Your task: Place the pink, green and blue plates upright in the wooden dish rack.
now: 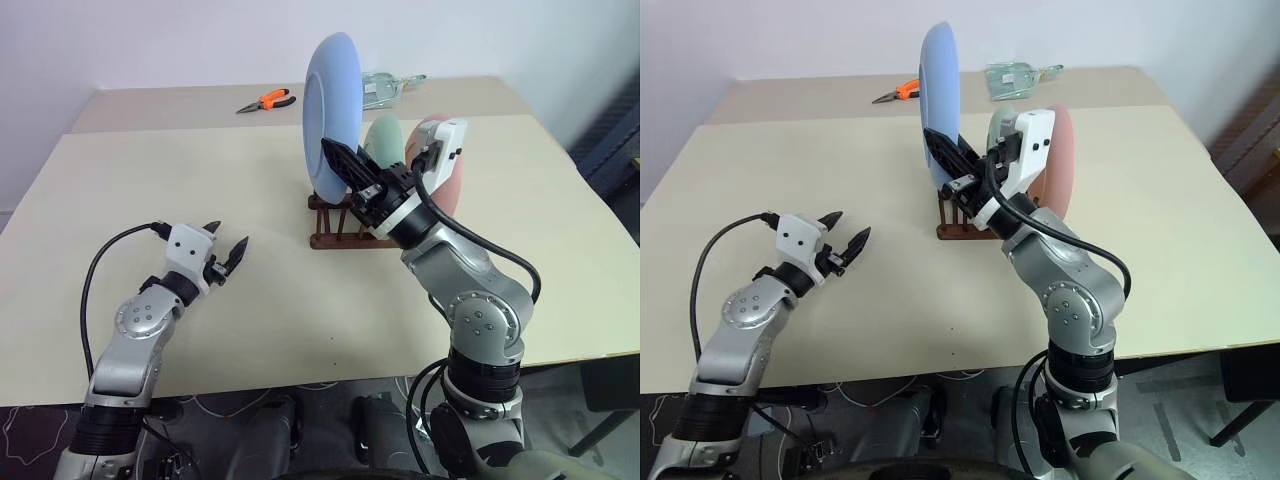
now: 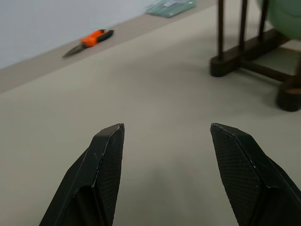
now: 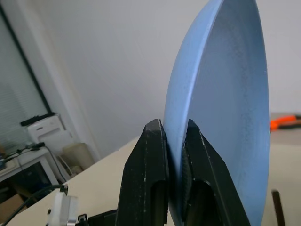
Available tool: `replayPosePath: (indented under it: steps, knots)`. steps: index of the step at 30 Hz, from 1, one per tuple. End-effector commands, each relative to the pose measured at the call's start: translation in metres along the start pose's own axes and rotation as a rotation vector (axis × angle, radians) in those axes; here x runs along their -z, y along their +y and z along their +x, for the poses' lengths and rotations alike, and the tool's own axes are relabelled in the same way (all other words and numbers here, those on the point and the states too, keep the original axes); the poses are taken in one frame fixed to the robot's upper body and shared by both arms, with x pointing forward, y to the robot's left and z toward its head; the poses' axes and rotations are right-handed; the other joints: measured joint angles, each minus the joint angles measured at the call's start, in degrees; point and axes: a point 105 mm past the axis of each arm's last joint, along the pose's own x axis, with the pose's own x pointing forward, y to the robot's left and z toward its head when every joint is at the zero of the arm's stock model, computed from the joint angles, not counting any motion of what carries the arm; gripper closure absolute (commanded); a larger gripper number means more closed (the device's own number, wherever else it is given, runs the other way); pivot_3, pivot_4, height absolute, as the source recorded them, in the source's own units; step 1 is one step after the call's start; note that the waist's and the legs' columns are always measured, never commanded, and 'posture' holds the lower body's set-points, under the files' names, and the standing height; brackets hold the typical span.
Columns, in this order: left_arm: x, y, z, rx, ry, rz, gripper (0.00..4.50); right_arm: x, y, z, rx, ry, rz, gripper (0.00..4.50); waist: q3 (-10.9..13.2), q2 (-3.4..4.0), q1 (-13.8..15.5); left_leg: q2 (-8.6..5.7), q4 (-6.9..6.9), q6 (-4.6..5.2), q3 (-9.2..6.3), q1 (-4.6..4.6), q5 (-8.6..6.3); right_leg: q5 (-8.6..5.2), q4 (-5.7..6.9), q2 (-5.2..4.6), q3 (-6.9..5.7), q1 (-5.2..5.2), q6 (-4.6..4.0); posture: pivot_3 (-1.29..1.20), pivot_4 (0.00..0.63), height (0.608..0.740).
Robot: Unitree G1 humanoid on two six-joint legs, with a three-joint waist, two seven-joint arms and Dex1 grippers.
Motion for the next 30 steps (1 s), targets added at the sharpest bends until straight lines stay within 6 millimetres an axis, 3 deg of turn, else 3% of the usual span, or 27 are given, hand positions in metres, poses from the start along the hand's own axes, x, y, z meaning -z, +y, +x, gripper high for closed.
replayPosePath:
  steps: [1, 10, 13, 18, 24, 30]
  knots:
    - [-0.018, -0.002, 0.000, 0.006, -0.066, 0.019, 1.54, -0.006, 0.002, -0.001, 0.008, -0.027, -0.021, 4.50, 0.00, 0.00, 0.02, 0.00, 0.00, 0.00, 0.00, 0.00, 0.00, 0.00, 0.01, 0.00, 0.00, 0.01, 0.01, 0.00, 0.150, 0.719]
    - [-0.023, -0.005, 0.002, 0.004, -0.082, 0.025, 1.54, 0.028, -0.025, 0.000, 0.125, 0.126, -0.014, 4.50, 0.00, 0.00, 0.04, 0.00, 0.02, 0.00, 0.00, 0.01, 0.02, 0.02, 0.02, 0.01, -0.01, 0.05, 0.04, 0.00, 0.150, 0.719]
    - [-0.024, -0.005, 0.003, 0.006, -0.082, 0.025, 1.48, 0.028, -0.032, 0.003, 0.151, 0.134, -0.041, 3.38, 0.00, 0.00, 0.05, 0.00, 0.03, 0.00, 0.00, 0.01, 0.02, 0.02, 0.01, 0.01, -0.01, 0.11, 0.04, 0.00, 0.150, 0.719]
    - [-0.025, -0.010, 0.004, 0.022, -0.081, 0.026, 1.48, 0.016, -0.027, 0.010, 0.108, 0.127, -0.235, 0.85, 0.01, 0.02, 0.04, 0.00, 0.04, 0.00, 0.00, 0.01, 0.03, 0.02, 0.01, 0.02, -0.07, 0.10, 0.04, 0.00, 0.150, 0.719]
    - [-0.027, -0.014, 0.006, 0.029, -0.085, 0.022, 1.48, -0.005, -0.010, 0.006, -0.057, 0.153, -0.637, 0.85, 0.02, 0.03, 0.17, 0.00, 0.10, 0.00, 0.00, 0.00, 0.03, 0.01, -0.02, 0.00, -0.13, 0.15, 0.03, 0.00, 0.150, 0.719]
    - [-0.025, -0.013, 0.008, 0.031, -0.082, 0.016, 1.48, -0.040, -0.008, -0.016, -0.117, 0.144, -0.761, 0.85, 0.04, 0.00, 0.26, 0.02, 0.13, 0.02, -0.02, -0.01, 0.03, -0.02, -0.04, -0.02, -0.15, 0.27, -0.02, 0.00, 0.150, 0.719]
